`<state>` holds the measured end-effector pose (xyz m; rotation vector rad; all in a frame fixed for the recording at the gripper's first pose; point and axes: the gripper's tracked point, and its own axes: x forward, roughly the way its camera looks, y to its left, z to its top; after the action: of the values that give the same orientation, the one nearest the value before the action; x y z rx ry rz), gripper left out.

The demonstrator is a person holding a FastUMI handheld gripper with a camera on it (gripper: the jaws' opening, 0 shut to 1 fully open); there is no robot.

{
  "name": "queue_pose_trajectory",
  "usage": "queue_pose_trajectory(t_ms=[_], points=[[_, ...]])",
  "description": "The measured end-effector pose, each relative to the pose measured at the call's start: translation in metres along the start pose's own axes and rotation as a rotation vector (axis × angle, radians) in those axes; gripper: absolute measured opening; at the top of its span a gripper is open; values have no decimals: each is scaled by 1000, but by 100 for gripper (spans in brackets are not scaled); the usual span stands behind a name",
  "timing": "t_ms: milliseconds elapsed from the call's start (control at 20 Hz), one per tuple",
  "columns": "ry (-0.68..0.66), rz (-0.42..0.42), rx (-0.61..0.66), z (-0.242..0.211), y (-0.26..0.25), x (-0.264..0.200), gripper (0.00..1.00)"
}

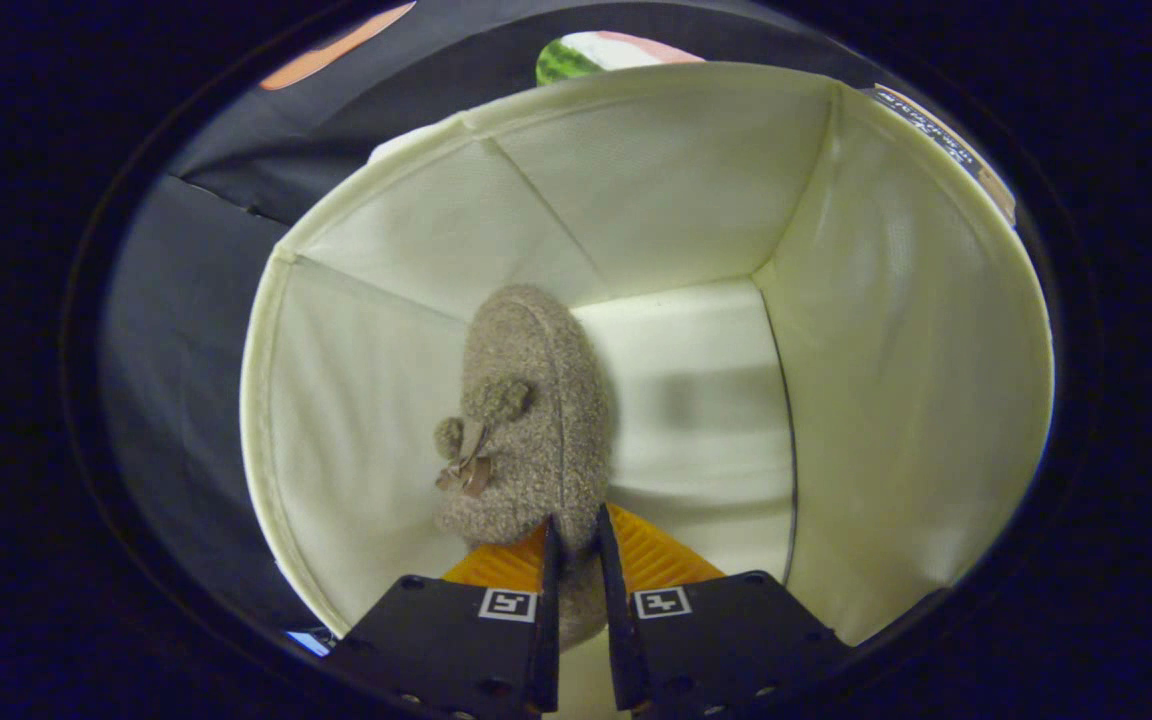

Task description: Open the storage box then place both shoes into the box .Put the left shoe in first, then the right shoe, with the right side of both shoes facing outward in a uniform manner.

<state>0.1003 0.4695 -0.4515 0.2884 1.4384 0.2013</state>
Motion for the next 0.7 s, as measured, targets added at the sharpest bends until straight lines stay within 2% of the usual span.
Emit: queue_pose_trajectory(t_ms=[50, 100, 400, 600, 700], points=[[-9, 8, -1, 1, 0, -6, 33], [-12, 22, -4, 0, 2, -14, 35], [-73, 161, -80, -1, 12, -110, 94], [-119, 231, -101, 7, -5, -176, 96], [-154, 234, -108, 17, -30, -201, 96]])
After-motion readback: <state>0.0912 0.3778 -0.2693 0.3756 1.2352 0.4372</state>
